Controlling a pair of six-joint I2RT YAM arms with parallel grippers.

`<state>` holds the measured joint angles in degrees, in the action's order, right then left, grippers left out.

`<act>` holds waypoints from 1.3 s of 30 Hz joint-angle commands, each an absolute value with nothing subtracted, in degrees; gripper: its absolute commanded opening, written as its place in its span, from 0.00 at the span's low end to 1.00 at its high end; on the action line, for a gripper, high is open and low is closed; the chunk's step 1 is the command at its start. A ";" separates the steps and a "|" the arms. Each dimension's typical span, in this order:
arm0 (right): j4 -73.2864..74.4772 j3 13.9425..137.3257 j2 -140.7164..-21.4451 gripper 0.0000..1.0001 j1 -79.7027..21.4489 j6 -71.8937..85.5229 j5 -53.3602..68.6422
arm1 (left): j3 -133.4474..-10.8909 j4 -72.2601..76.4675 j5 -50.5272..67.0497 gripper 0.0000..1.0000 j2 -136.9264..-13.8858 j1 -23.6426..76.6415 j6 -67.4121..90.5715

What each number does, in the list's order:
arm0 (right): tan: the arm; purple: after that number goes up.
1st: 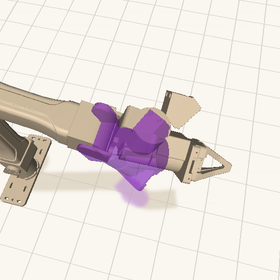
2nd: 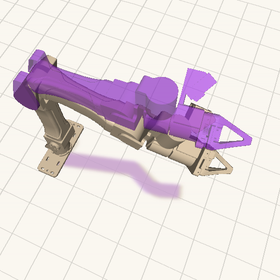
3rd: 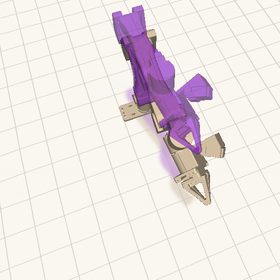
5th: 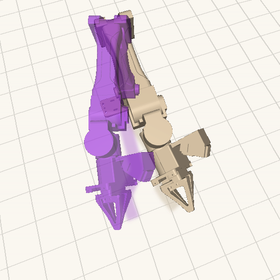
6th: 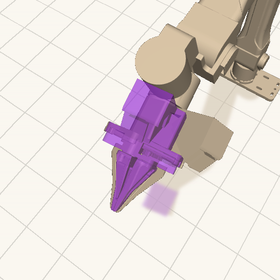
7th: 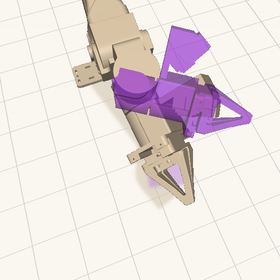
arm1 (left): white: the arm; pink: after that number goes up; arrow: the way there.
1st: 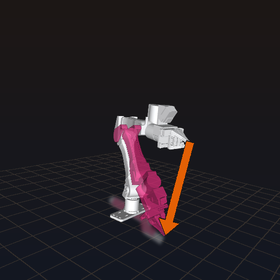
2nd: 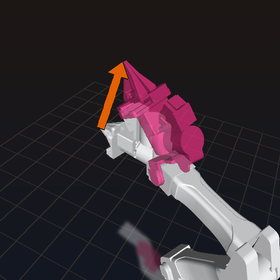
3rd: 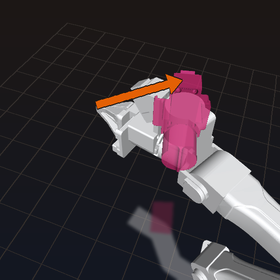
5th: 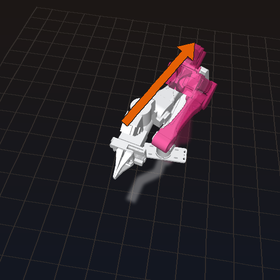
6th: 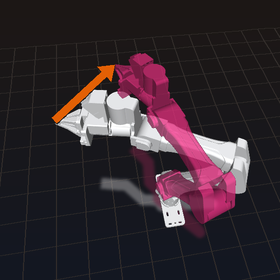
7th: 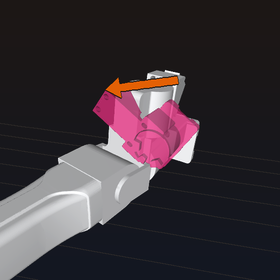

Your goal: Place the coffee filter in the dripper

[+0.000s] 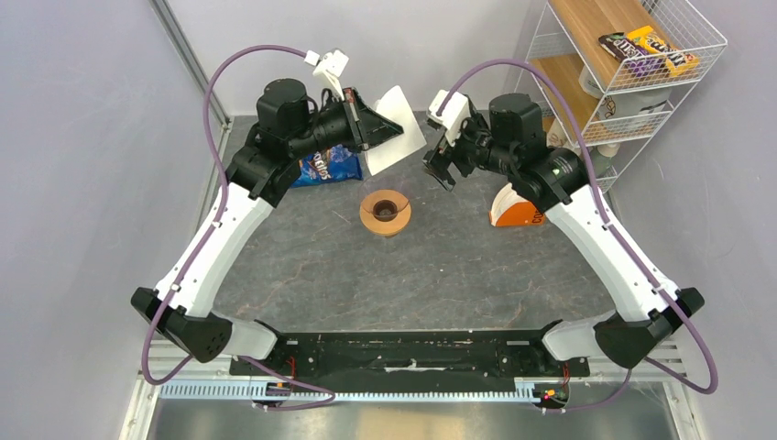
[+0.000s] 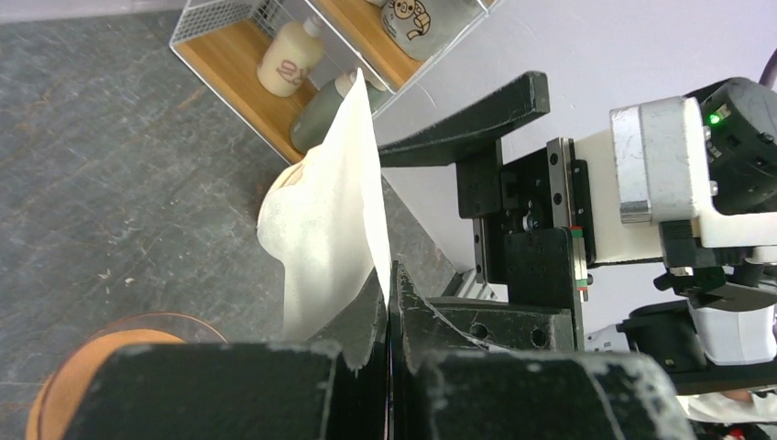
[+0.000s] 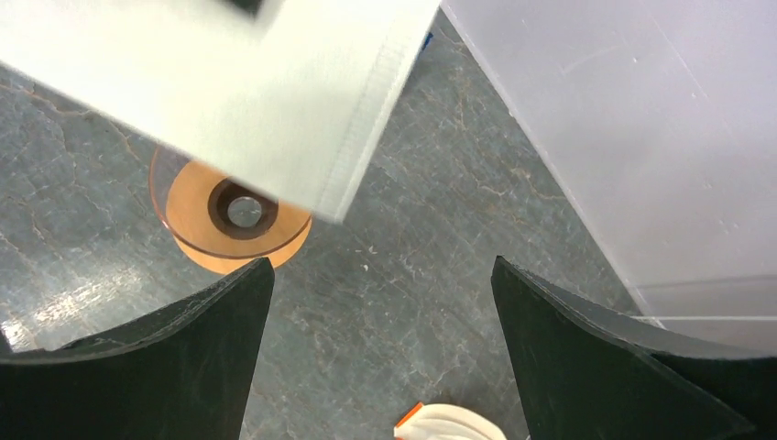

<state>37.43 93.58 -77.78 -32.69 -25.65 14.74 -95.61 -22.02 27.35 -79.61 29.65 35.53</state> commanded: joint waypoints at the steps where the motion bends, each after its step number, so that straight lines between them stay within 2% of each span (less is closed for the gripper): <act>1: 37.05 99.40 -79.30 0.97 -33.86 -28.60 14.34 | -94.47 -18.90 28.94 0.02 -79.29 30.79 38.94; 5: 37.52 100.96 -80.33 0.96 -35.01 -29.54 14.78 | -93.14 -18.81 28.45 0.02 -79.59 31.38 39.80; 11: 39.52 101.67 -81.02 0.84 -36.21 -31.26 16.51 | -92.20 -17.15 29.00 0.02 -79.98 31.38 41.48; 15: 40.86 102.28 -81.48 0.72 -36.29 -31.70 16.95 | -92.21 -16.79 29.35 0.02 -79.97 31.40 41.39; 16: 41.02 102.20 -81.54 0.72 -36.27 -31.72 16.97 | -92.20 -16.67 29.63 0.02 -79.94 31.38 41.48; 19: 42.38 102.39 -81.82 0.91 -36.35 -31.97 15.74 | -91.87 -16.00 30.97 0.02 -79.49 31.22 41.95; 20: 42.53 102.27 -81.77 0.93 -36.35 -32.10 15.16 | -91.85 -16.12 31.23 0.02 -79.45 31.21 42.16; 30: 42.08 102.74 -81.71 0.87 -36.37 -33.00 15.32 | -91.32 -16.34 33.31 0.02 -80.20 31.29 42.66; 33: 42.46 103.01 -82.09 0.79 -36.34 -33.57 15.29 | -91.49 -16.09 33.61 0.03 -80.22 31.40 42.80; 37: 42.53 103.21 -82.38 0.65 -36.41 -33.73 15.71 | -91.17 -16.00 34.22 0.09 -80.02 31.39 42.99; 39: 42.50 103.10 -82.38 0.63 -36.44 -33.75 15.85 | -90.85 -15.79 34.71 0.14 -79.86 31.38 43.44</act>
